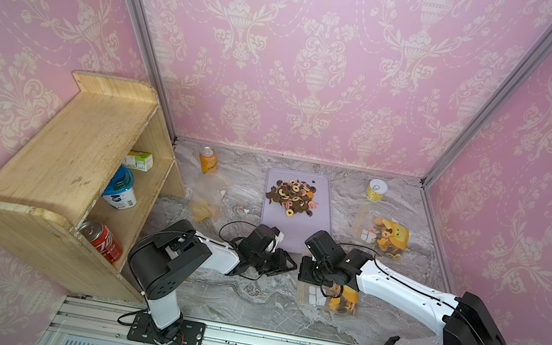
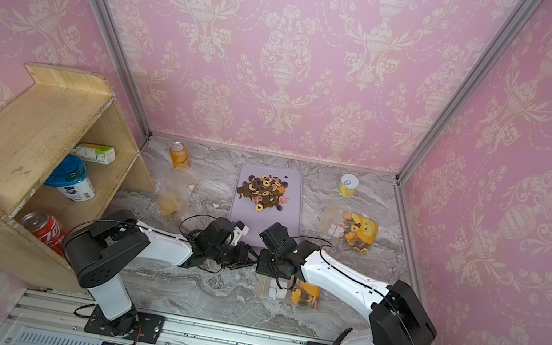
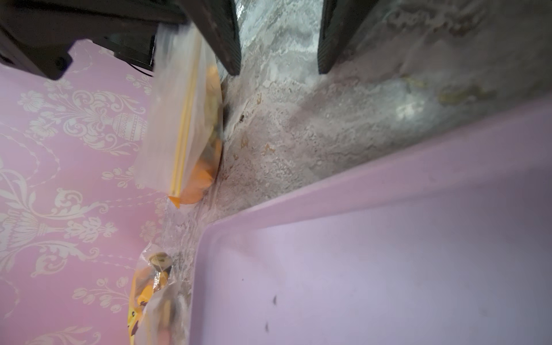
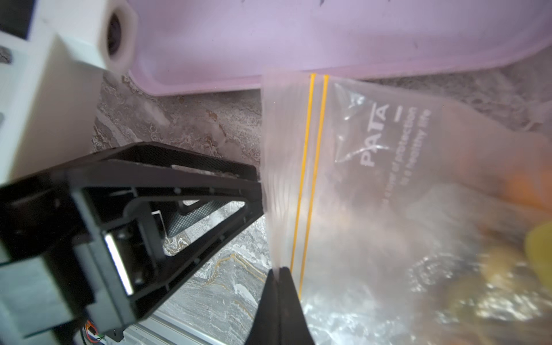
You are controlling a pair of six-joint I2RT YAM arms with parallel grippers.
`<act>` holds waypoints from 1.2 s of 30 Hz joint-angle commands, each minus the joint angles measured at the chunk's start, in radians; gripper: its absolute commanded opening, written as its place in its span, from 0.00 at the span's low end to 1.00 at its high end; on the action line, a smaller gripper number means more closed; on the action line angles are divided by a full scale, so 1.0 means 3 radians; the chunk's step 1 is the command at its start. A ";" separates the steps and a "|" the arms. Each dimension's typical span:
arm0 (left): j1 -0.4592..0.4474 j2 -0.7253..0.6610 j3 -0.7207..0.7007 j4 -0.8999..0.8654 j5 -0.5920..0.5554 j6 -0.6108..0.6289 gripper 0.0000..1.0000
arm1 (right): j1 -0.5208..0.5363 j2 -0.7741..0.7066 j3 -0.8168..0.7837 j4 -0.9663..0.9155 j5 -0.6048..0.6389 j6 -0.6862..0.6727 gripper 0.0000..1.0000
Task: Pour cookies out of the ziploc bag
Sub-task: Open the ziploc bag at the center of the board.
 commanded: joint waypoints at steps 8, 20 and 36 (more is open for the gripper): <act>-0.0104 0.0061 0.0130 0.0089 0.0031 -0.0042 0.43 | -0.0142 -0.0244 -0.0040 -0.0119 -0.0115 -0.0051 0.31; -0.0105 -0.0024 0.0128 -0.0040 -0.0006 0.0022 0.42 | -0.0080 0.0026 0.0197 -0.0295 -0.0034 -0.0110 0.33; -0.0109 -0.0054 0.0142 -0.0109 -0.0020 0.0045 0.42 | 0.0280 0.0473 0.0711 -0.0857 0.0548 -0.0211 0.30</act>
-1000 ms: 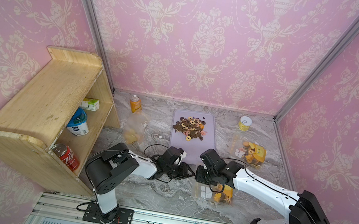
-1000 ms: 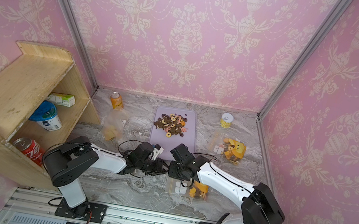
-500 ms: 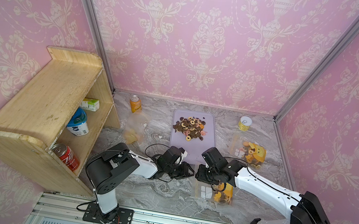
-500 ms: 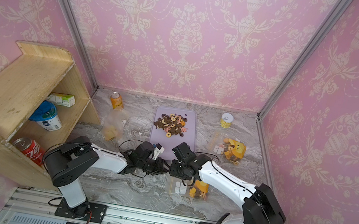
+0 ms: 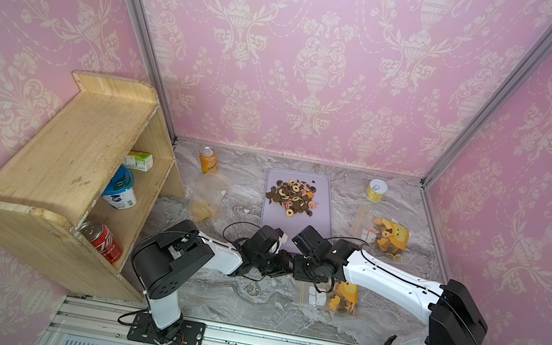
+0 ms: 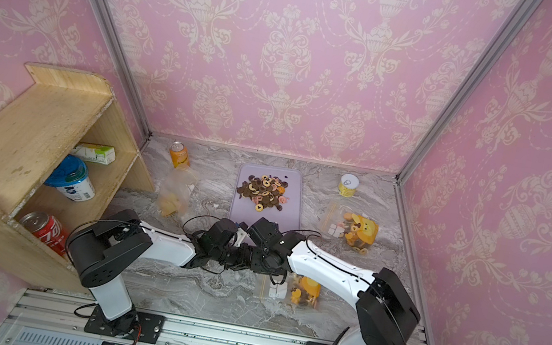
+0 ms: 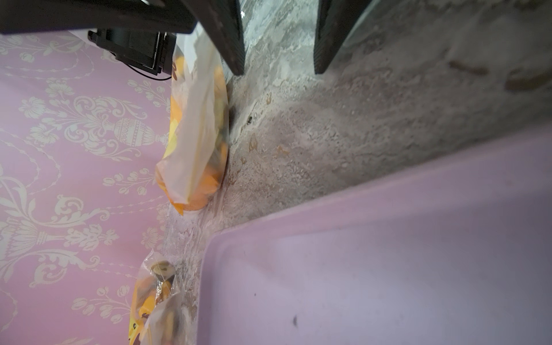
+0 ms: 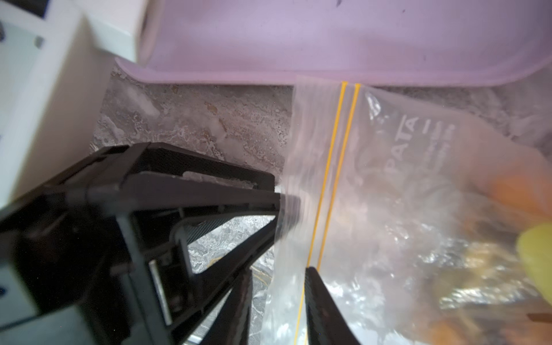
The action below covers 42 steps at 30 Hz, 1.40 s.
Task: Pour cookies out of the ziploc bag
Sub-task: Open the ziploc bag at the center of the board.
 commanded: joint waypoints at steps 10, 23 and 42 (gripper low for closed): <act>-0.0024 -0.0073 0.0073 -0.0081 -0.0006 0.0059 0.42 | 0.0063 0.0106 0.0130 -0.0344 0.0287 -0.0107 0.26; -0.0027 -0.0078 0.0054 -0.0078 -0.0011 0.0055 0.41 | 0.0152 0.0211 0.0234 -0.0346 0.0320 -0.0134 0.31; -0.0026 -0.0062 0.0053 -0.0052 -0.0001 0.0049 0.40 | 0.0309 0.0517 0.0540 -0.0700 0.0649 -0.0162 0.30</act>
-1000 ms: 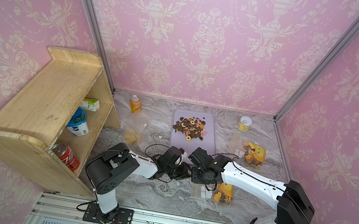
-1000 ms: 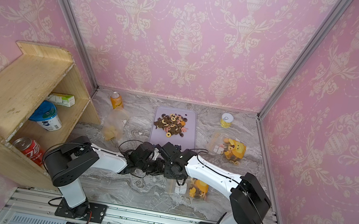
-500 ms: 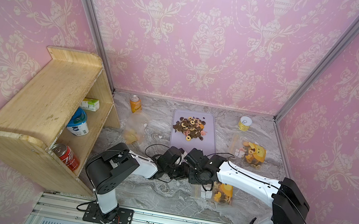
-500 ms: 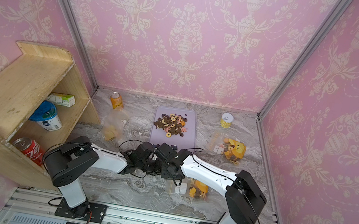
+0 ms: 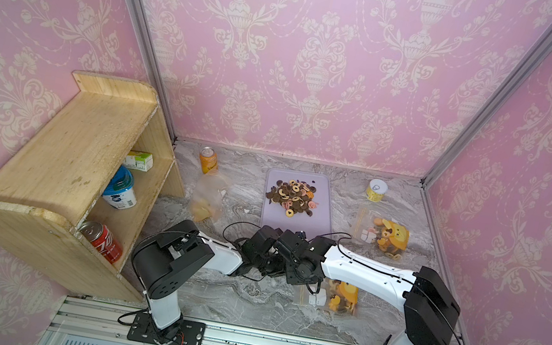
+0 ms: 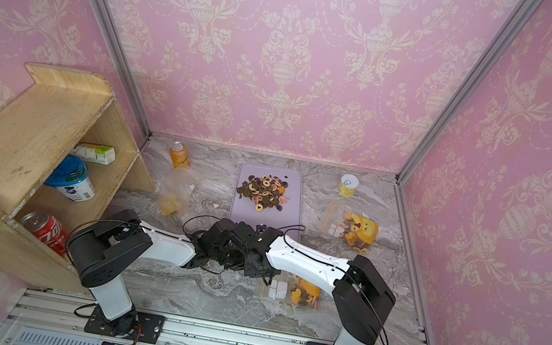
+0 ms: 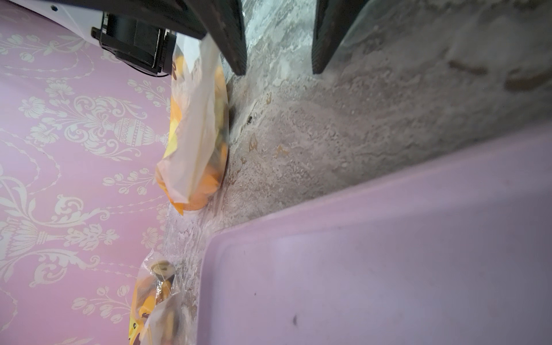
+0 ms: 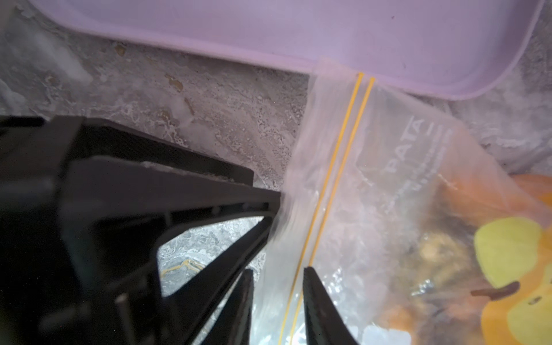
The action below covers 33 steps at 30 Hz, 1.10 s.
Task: Pour cookies out of the ziploc bag
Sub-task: Open the ziploc bag at the center of the board.
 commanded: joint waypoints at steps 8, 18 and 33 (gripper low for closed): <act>-0.0023 -0.0060 0.0062 -0.0043 0.0004 0.0051 0.40 | 0.0010 0.0004 0.0024 -0.0091 0.0147 0.0004 0.26; -0.0023 -0.0073 0.0057 -0.0045 0.0005 0.0050 0.40 | -0.0004 0.0015 -0.0019 -0.0052 0.0117 0.0015 0.15; -0.0025 -0.0155 0.0025 -0.0030 0.0007 0.0064 0.40 | -0.0051 0.0051 -0.0083 0.0036 0.0089 0.0087 0.15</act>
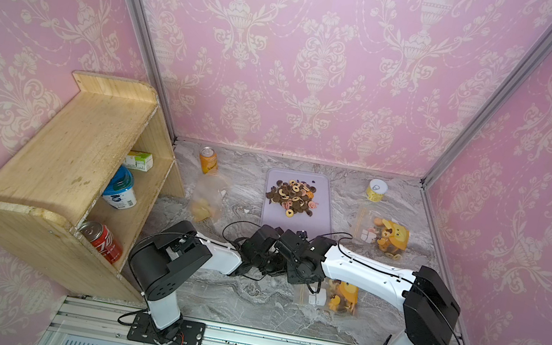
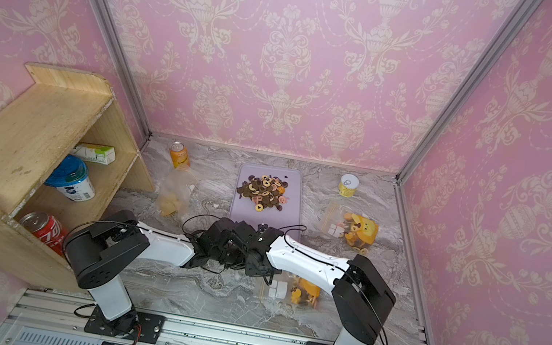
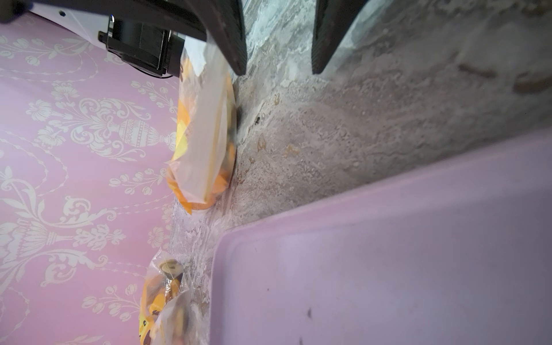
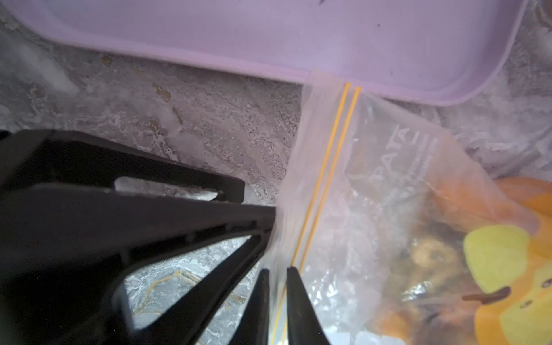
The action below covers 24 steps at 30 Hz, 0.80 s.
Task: Pour cookies out of the ziploc bag
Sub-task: Open the ziploc bag at the center of the board.
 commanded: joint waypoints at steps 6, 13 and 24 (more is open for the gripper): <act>-0.0023 -0.0092 0.0011 -0.0033 0.0005 0.0066 0.40 | -0.0046 -0.0015 -0.0184 0.0021 0.0032 0.0102 0.07; -0.0016 -0.0130 -0.0053 -0.0051 -0.0043 0.0082 0.40 | -0.0153 -0.0240 -0.0389 0.0166 -0.0044 0.0114 0.00; -0.0018 -0.0220 -0.0239 0.0370 0.0051 0.0052 0.64 | -0.0361 -0.0630 -0.0745 0.0578 -0.0367 0.0227 0.00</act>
